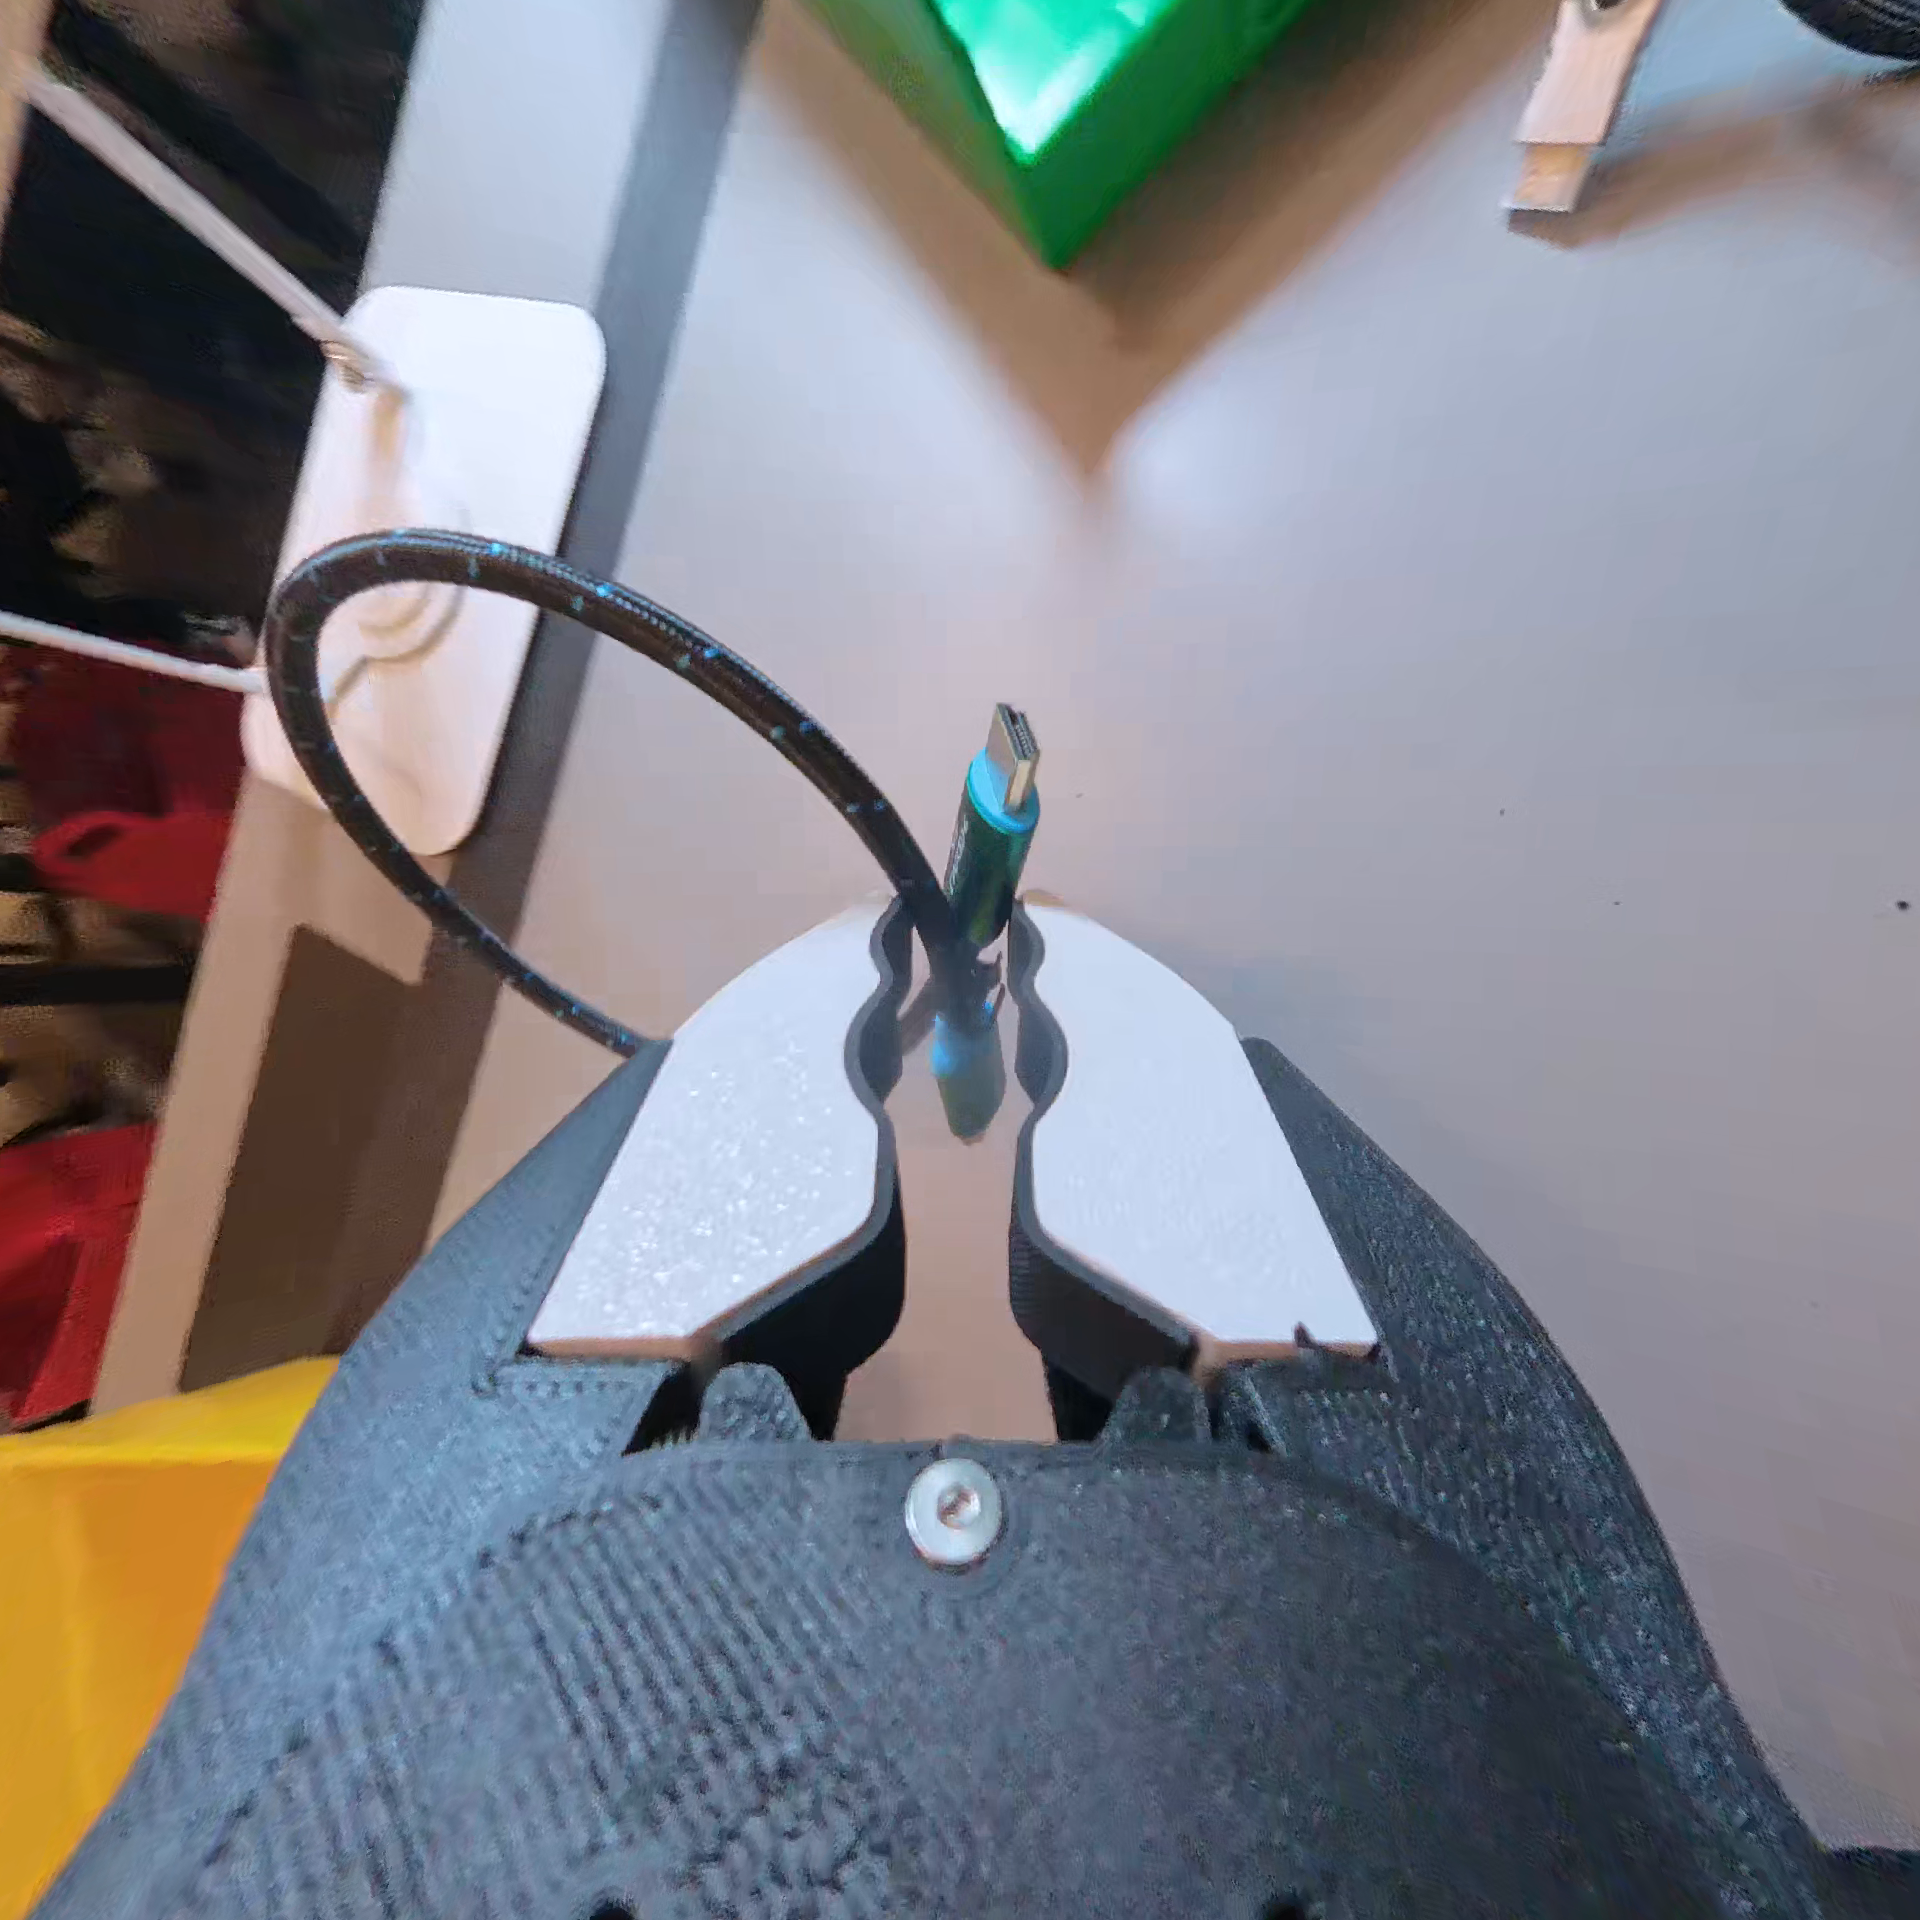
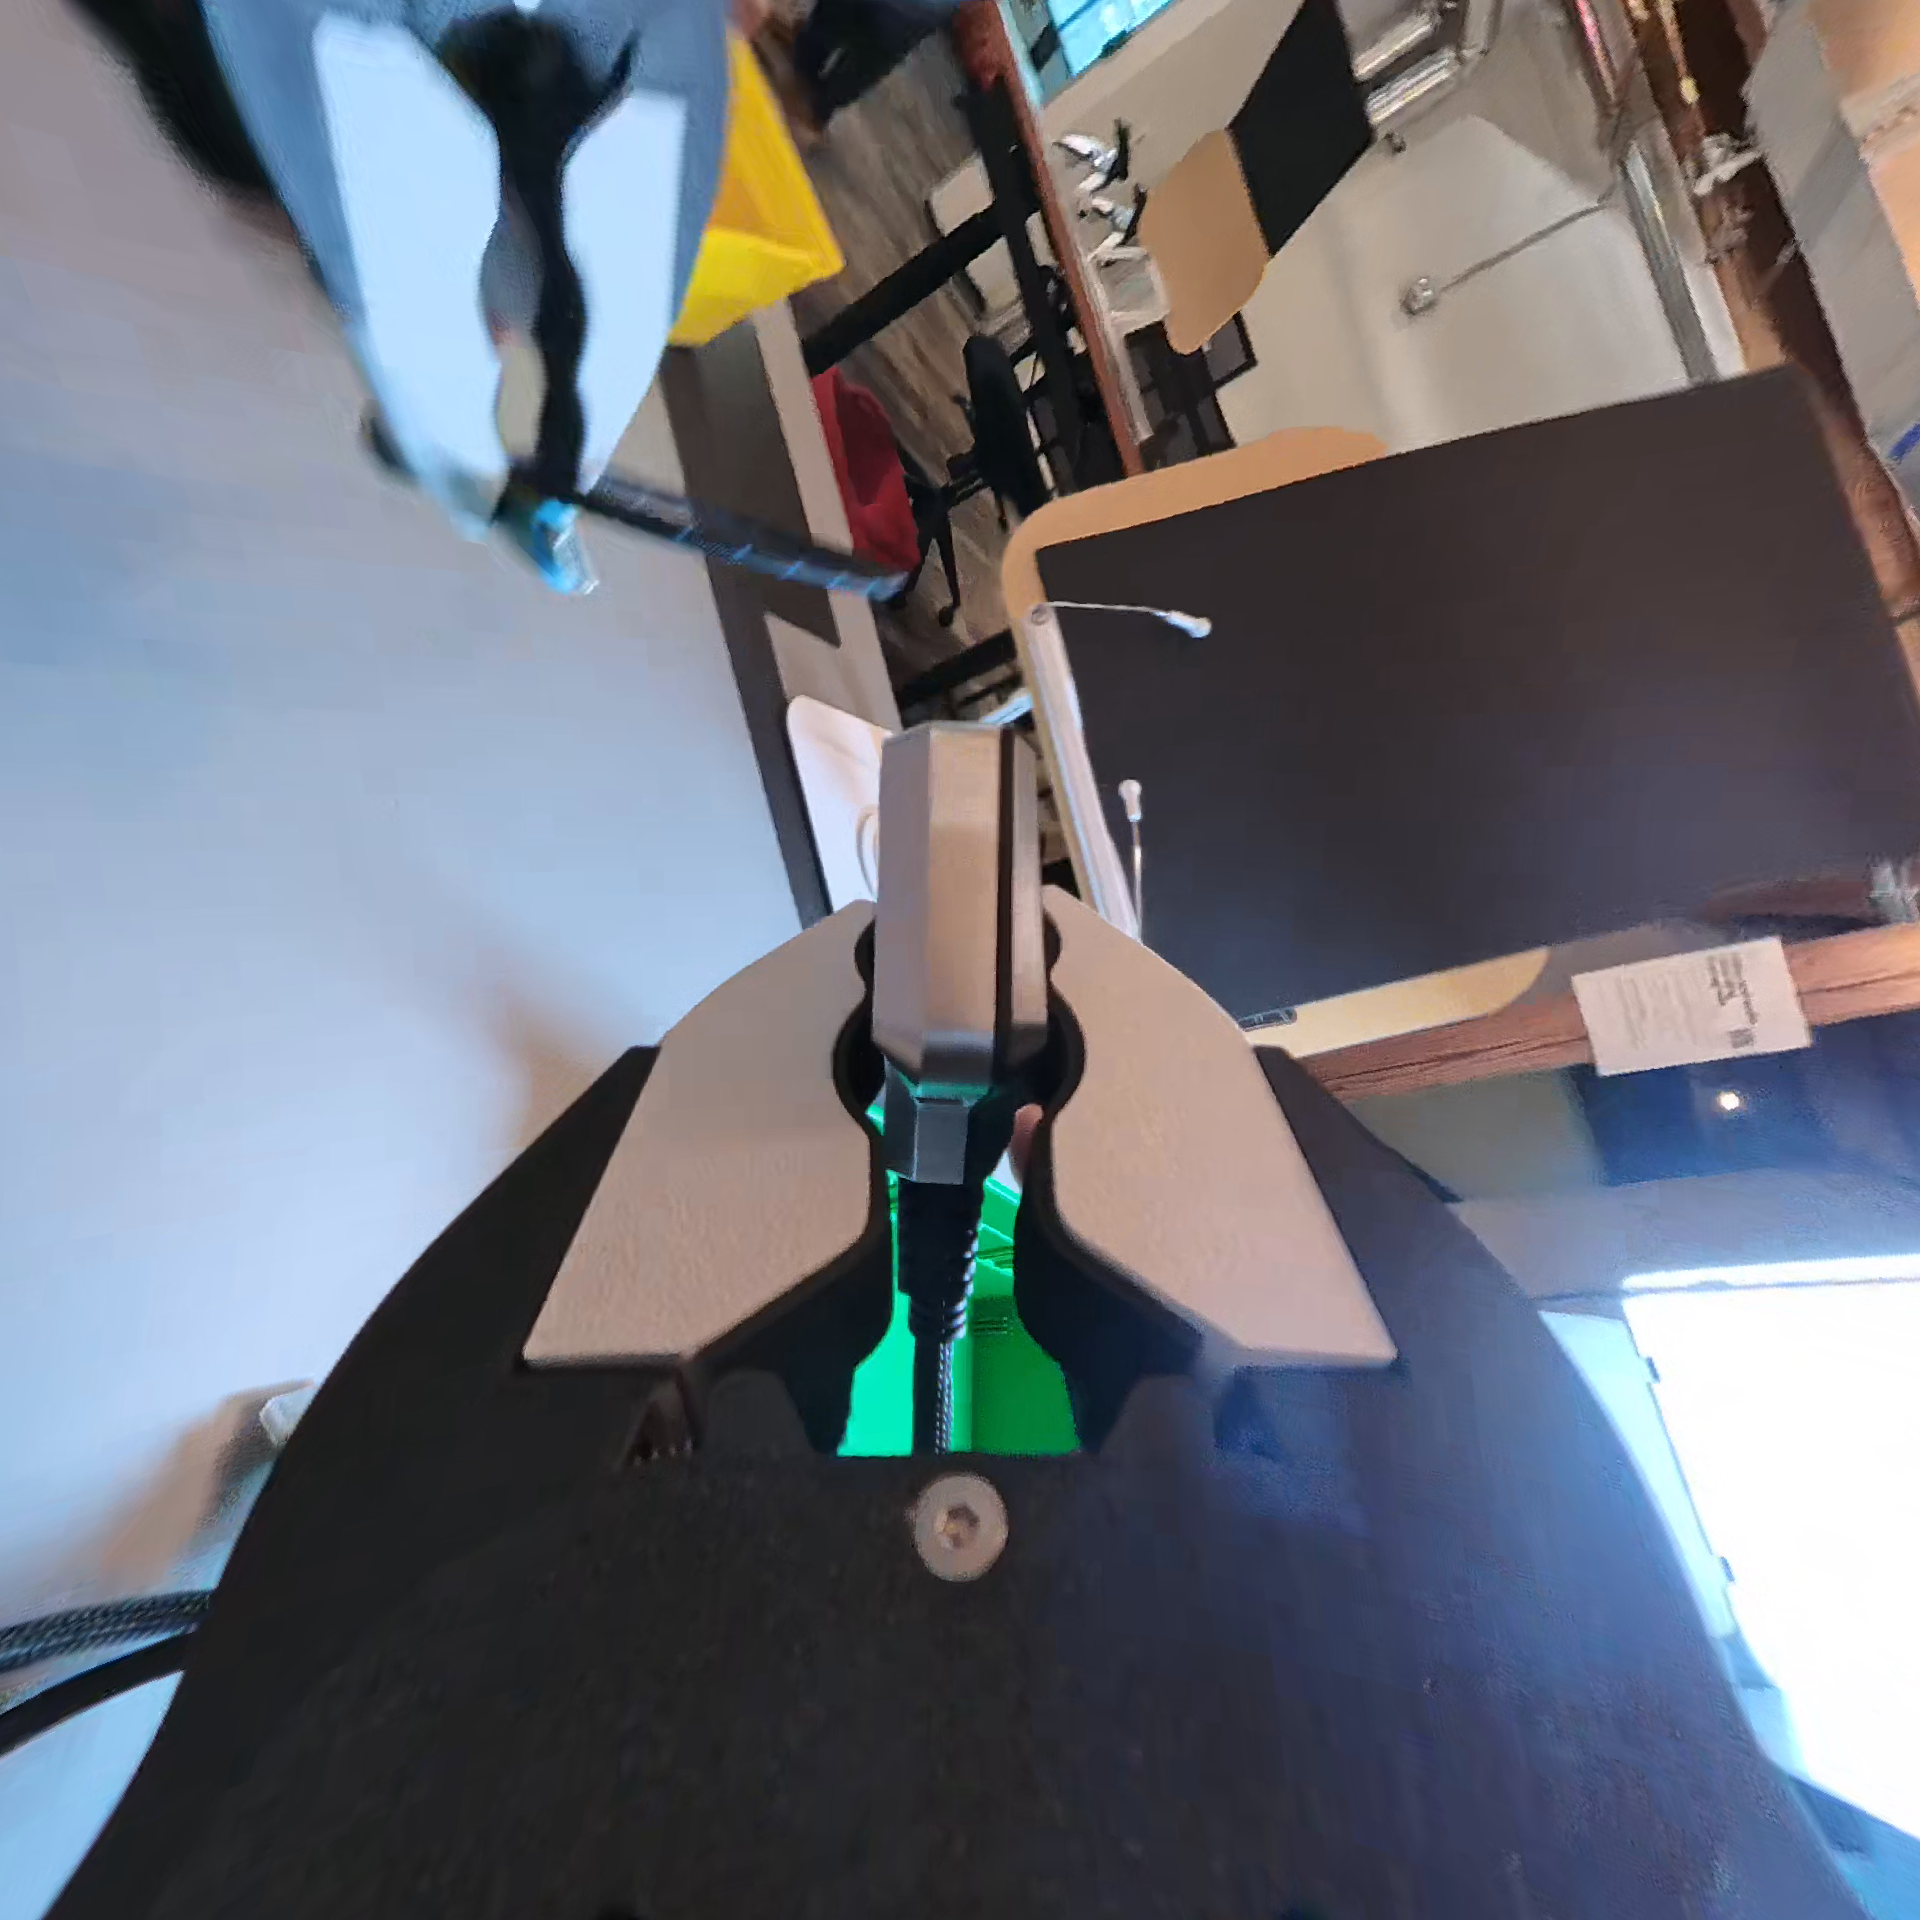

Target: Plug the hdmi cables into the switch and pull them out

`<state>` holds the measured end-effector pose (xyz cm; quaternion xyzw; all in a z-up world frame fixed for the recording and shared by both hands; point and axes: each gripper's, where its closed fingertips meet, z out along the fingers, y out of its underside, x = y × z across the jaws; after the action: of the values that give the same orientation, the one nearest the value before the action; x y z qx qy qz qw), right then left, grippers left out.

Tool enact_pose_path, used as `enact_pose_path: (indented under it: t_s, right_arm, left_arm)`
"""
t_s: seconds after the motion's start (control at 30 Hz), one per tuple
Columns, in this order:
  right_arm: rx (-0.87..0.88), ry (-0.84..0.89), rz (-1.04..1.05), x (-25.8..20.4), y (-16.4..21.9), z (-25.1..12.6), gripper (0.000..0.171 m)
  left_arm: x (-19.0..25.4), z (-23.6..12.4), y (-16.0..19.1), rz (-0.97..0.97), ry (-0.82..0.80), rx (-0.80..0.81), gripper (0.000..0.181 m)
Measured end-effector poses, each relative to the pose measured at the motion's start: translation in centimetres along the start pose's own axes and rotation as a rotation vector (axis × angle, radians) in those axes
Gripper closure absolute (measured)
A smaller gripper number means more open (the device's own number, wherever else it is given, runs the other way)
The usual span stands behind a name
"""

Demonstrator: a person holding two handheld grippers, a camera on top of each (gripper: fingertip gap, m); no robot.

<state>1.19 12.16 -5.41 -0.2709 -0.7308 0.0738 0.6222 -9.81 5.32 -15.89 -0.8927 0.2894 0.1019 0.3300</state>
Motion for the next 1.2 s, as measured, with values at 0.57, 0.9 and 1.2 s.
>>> enact_pose_path:
  t_s: [0.57,0.9,1.2]
  right_arm:
    - [-0.066,-0.194,0.005,-5.7,1.7,3.0,0.148]
    - [-0.066,-0.182,0.038,-4.9,2.2,2.7,0.148]
    - [-0.062,-0.192,0.037,-5.2,2.1,2.8,0.148]
  left_arm:
    - [7.7,4.8,1.0,0.044,0.354,-0.074,0.162]
    - [8.3,4.7,3.1,0.136,0.438,-0.082,0.136]
    - [8.9,6.7,3.0,0.144,0.446,-0.060,0.168]
